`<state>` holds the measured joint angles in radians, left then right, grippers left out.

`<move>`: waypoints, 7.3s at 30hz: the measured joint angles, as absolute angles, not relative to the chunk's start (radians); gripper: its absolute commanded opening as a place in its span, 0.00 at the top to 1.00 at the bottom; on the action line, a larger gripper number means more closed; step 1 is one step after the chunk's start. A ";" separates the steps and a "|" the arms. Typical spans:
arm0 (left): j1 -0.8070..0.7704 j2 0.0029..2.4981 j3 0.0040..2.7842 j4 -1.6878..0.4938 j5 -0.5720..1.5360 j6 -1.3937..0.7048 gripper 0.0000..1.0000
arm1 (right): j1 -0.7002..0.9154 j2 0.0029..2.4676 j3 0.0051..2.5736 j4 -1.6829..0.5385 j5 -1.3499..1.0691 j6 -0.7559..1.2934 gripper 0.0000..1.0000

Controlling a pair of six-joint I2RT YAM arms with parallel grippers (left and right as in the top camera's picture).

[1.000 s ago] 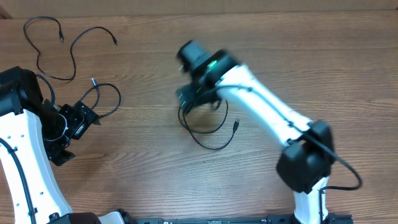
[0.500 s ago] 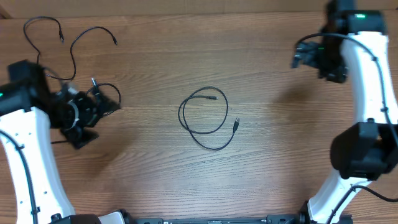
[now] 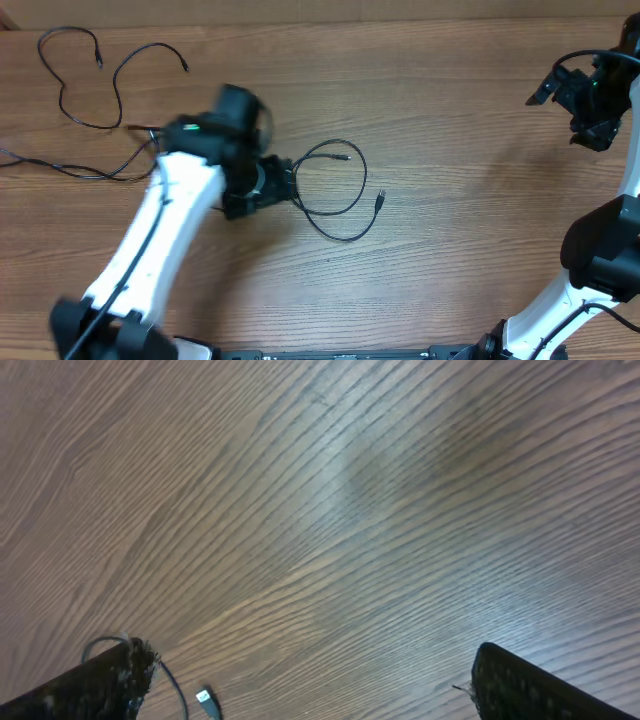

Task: Untangle cables

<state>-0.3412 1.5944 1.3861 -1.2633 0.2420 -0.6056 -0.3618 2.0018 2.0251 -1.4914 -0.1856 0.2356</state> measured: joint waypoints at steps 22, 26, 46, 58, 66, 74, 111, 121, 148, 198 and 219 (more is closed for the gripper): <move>-0.474 2.007 1.380 -0.995 0.118 -0.785 0.43 | -0.362 2.002 2.025 -1.490 -0.202 0.235 0.00; -0.474 2.043 1.380 -0.972 0.108 -0.786 0.46 | -0.362 2.002 2.025 -1.490 -0.202 0.236 0.00; -0.421 2.007 1.488 -1.127 0.048 -0.786 0.96 | -0.362 2.002 2.025 -1.489 -0.202 0.236 0.00; -0.191 1.382 1.624 -1.238 0.022 -0.779 0.96 | -0.362 2.002 2.025 -1.489 -0.202 0.236 0.00; 0.035 1.165 1.624 -1.285 -0.006 -0.737 0.96 | -0.362 2.002 2.025 -1.489 -0.202 0.236 0.00; 0.204 1.054 1.624 -1.331 -0.017 -0.699 0.96 | -0.362 2.002 2.025 -1.488 -0.202 0.236 0.00; 0.608 1.194 1.623 -0.743 -0.916 -0.486 0.96 | -0.362 2.002 2.025 -1.489 -0.203 0.236 0.00; 0.723 1.356 1.617 -0.146 -0.989 0.033 0.96 | -0.361 2.002 2.025 -1.489 -0.203 0.235 0.00; 0.812 1.541 1.621 -1.102 -0.953 -0.503 0.96 | -0.360 2.002 2.025 -1.489 -0.203 0.236 0.00; 0.818 1.542 1.039 -0.926 -0.068 -0.752 0.16 | -0.360 2.002 2.025 -1.489 -0.203 0.236 0.00; 0.834 1.758 0.989 -0.850 -0.170 -0.536 0.08 | -0.360 2.002 2.025 -1.489 -0.203 0.235 0.00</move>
<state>0.8337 1.7584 0.9894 -0.8497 -0.1703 -0.5362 -0.3603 2.0018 2.0251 -1.4891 -0.2028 0.2352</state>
